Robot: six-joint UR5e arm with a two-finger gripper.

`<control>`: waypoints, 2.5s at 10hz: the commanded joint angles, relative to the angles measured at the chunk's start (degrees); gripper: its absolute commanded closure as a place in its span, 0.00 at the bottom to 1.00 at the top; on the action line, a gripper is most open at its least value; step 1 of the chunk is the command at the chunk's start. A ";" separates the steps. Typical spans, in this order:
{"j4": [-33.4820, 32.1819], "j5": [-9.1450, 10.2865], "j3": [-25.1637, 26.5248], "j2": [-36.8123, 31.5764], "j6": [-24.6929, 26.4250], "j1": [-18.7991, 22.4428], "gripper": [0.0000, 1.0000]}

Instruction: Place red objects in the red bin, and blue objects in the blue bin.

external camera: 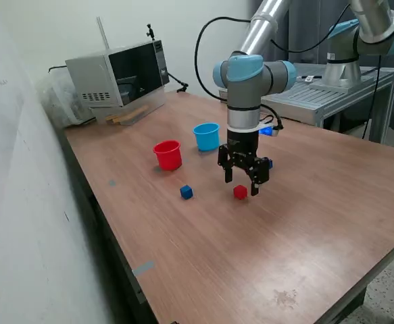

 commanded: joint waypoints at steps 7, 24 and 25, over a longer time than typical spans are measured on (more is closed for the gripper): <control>1.81 -0.62 -1.21 -3.50 -3.83 -0.45 1.00; 6.13 -2.29 -4.89 -5.03 -8.31 -21.20 1.00; 5.69 -2.20 -4.81 -5.03 -8.31 -21.20 1.00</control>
